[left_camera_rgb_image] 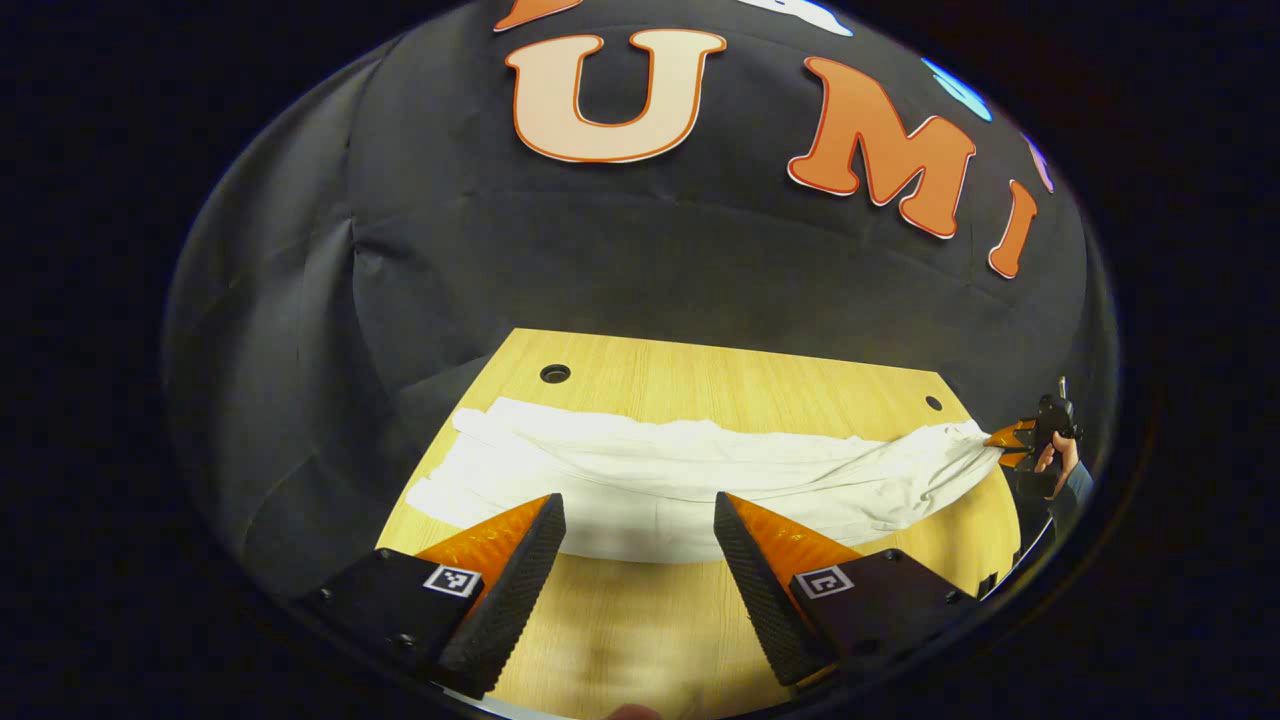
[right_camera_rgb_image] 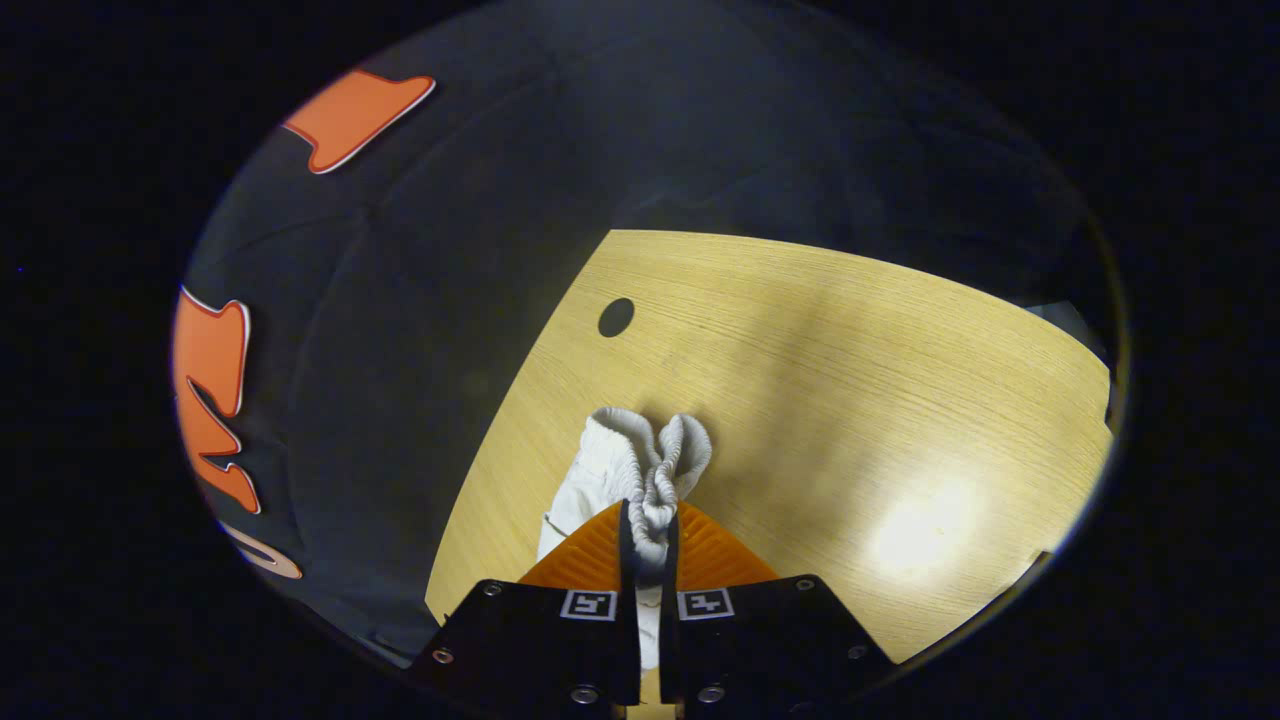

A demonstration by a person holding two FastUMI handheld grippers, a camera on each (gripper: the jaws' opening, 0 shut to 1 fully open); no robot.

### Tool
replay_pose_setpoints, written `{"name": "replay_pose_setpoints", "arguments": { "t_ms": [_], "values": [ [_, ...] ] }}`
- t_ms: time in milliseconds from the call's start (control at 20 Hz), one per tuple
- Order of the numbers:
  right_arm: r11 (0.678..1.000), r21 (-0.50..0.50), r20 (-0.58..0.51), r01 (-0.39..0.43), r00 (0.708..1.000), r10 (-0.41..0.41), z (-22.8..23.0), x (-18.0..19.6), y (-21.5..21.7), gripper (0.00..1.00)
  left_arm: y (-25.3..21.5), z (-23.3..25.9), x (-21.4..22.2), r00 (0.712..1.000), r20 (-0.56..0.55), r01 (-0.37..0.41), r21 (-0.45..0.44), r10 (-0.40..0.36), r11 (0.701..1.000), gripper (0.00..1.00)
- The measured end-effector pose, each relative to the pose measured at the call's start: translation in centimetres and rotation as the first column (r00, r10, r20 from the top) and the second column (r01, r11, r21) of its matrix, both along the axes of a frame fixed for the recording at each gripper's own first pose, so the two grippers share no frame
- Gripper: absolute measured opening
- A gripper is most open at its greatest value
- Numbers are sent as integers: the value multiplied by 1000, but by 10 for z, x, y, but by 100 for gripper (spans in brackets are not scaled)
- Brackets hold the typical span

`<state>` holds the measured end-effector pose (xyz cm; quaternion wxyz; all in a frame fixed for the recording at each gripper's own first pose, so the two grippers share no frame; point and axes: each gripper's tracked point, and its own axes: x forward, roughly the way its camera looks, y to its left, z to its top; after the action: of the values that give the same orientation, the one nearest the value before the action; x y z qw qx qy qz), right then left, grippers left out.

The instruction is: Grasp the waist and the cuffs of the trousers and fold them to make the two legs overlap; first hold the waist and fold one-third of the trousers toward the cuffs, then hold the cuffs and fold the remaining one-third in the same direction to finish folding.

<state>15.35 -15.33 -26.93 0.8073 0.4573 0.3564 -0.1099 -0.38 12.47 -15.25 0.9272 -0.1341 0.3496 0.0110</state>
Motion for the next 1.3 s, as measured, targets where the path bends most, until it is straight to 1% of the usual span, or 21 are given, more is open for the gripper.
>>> {"name": "replay_pose_setpoints", "arguments": {
  "t_ms": [50, 100, 150, 200, 350, 400, 450, 650, 900, 1100, 1300],
  "values": [
    [1000, -21, 13, 2, 1000, -2, 15, -4, -13, 8, 0, -1, 0, 1000, -1, 2, -5, -2, 1000, 100],
    [999, -38, 25, 6, 1000, -5, 31, -7, -18, 8, 3, -1, -1, 1000, 0, -6, 1, 6, 1000, 98],
    [999, -39, 39, -11, 999, 13, 44, -9, -14, 8, 6, -1, -1, 1000, 4, -21, 7, 21, 1000, 100],
    [999, -47, 61, -24, 998, 27, 55, -9, -17, 8, 4, -2, -4, 1000, 2, -28, -1, 28, 1000, 98],
    [992, -114, 112, -60, 991, 73, 85, -14, -31, 7, 9, -9, -7, 999, -11, -31, -2, 31, 1000, 98],
    [988, -135, 128, -76, 987, 93, 67, -11, -17, 8, 9, -12, -6, 999, -14, -32, 0, 32, 999, 100],
    [984, -159, 139, -84, 985, 107, 71, -10, -20, 7, 8, -14, -6, 999, -17, -30, 1, 30, 1000, 98],
    [970, -206, 205, -132, 963, 175, 86, -7, -16, 8, 13, -21, -10, 999, -24, -39, -12, 39, 999, 98],
    [946, -267, 253, -182, 934, 251, 96, -6, -11, 8, 20, -29, -15, 999, -29, -41, -16, 41, 999, 98],
    [936, -274, 280, -223, 912, 299, 98, -6, -6, 8, 32, -36, -23, 999, -39, -35, -10, 34, 999, 98],
    [929, -265, 290, -257, 898, 332, 100, -6, -6, 7, 62, -41, -18, 999, -38, -31, 43, 33, 999, 98]
  ]
}}
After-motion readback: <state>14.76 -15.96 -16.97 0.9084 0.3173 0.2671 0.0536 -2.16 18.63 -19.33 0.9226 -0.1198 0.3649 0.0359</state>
